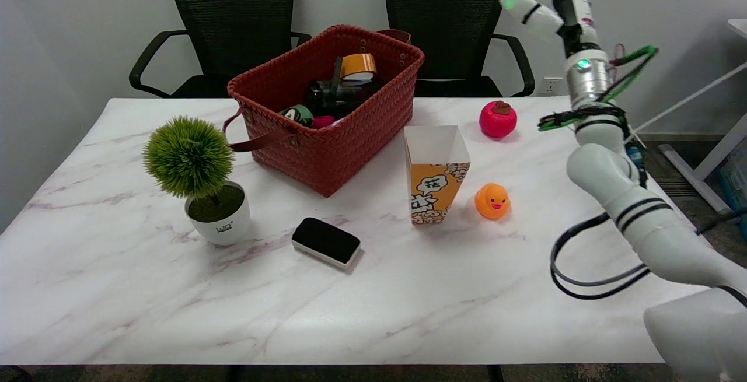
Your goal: Place the flexible tripod into the brown storage basket.
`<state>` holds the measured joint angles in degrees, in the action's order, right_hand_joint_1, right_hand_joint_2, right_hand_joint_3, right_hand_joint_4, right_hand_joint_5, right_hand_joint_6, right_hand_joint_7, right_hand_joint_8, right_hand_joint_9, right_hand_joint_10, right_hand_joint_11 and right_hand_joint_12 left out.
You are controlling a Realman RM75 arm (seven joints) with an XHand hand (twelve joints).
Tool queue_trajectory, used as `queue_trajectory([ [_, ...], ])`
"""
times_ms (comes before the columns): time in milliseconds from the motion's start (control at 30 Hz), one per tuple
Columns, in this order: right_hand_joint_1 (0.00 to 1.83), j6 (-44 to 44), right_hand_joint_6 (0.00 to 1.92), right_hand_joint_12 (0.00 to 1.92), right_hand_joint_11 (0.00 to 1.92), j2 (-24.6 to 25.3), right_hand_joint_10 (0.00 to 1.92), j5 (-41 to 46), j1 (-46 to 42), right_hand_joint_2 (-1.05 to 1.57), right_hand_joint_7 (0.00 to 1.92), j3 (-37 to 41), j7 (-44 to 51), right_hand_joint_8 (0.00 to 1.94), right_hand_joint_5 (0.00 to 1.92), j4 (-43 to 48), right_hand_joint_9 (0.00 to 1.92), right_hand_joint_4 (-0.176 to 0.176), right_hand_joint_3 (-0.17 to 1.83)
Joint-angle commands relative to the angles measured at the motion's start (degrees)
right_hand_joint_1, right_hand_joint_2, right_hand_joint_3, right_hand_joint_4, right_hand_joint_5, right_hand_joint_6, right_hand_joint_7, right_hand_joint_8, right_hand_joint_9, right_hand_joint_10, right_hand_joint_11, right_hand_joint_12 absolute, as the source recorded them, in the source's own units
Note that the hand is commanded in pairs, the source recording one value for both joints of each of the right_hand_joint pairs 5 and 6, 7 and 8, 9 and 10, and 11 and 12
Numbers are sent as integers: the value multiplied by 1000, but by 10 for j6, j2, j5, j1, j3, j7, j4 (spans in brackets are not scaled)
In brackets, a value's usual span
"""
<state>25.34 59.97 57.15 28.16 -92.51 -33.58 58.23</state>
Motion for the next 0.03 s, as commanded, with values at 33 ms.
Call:
queue_trajectory([
  [33, 579, 68, 0, 123, 123, -58, 78, 39, -152, 520, 72, 88, -12, 72, 0, 65, 78, 0, -175],
])
